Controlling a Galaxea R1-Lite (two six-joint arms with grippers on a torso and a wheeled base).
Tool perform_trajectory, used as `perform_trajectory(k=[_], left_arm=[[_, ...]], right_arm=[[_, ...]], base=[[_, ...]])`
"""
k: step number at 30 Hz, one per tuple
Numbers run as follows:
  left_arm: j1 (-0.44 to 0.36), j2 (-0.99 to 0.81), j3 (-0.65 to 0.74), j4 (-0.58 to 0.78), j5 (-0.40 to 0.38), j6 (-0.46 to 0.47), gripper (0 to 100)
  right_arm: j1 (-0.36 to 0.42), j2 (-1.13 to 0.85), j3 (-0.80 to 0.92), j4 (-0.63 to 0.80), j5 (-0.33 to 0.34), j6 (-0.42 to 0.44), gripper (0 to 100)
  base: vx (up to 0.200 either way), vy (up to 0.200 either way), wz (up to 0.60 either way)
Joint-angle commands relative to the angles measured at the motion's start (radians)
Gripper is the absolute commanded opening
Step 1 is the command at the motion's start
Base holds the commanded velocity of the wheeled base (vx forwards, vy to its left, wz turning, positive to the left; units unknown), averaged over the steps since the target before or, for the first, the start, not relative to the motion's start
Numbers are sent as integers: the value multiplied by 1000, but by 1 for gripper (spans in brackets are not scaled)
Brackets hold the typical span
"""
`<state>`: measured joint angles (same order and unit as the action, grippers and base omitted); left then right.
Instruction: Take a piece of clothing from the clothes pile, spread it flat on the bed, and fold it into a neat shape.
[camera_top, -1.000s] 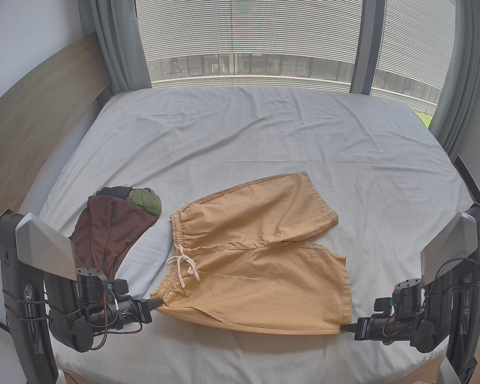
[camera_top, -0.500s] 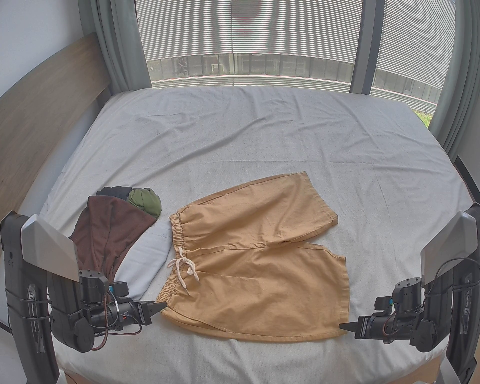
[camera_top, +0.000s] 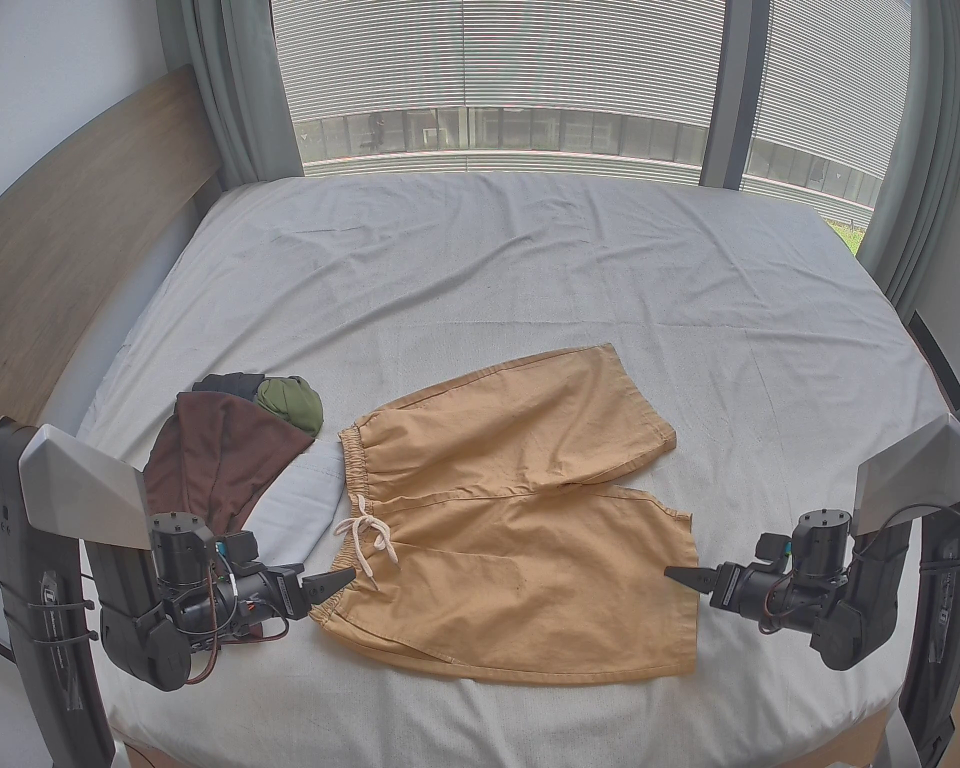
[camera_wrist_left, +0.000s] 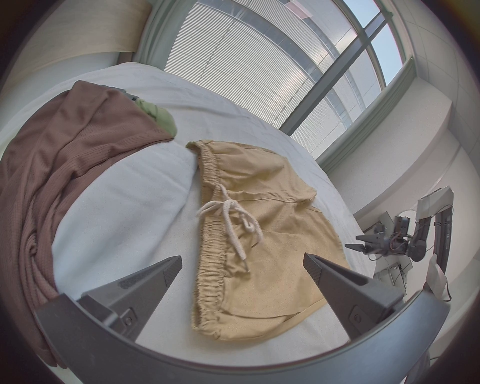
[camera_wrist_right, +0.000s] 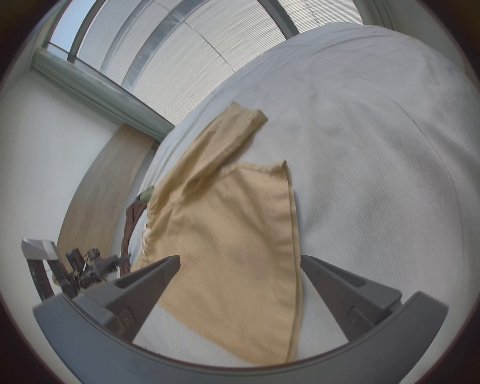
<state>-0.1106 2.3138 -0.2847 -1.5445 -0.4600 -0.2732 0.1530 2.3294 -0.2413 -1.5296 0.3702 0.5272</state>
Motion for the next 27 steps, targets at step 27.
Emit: perform_trajectory(k=[27], left_arm=[[-40, 21, -33, 0, 4, -12, 100]], right_arm=[[-95, 127, -449, 184, -2, 50, 100]], base=[[0, 0, 0]])
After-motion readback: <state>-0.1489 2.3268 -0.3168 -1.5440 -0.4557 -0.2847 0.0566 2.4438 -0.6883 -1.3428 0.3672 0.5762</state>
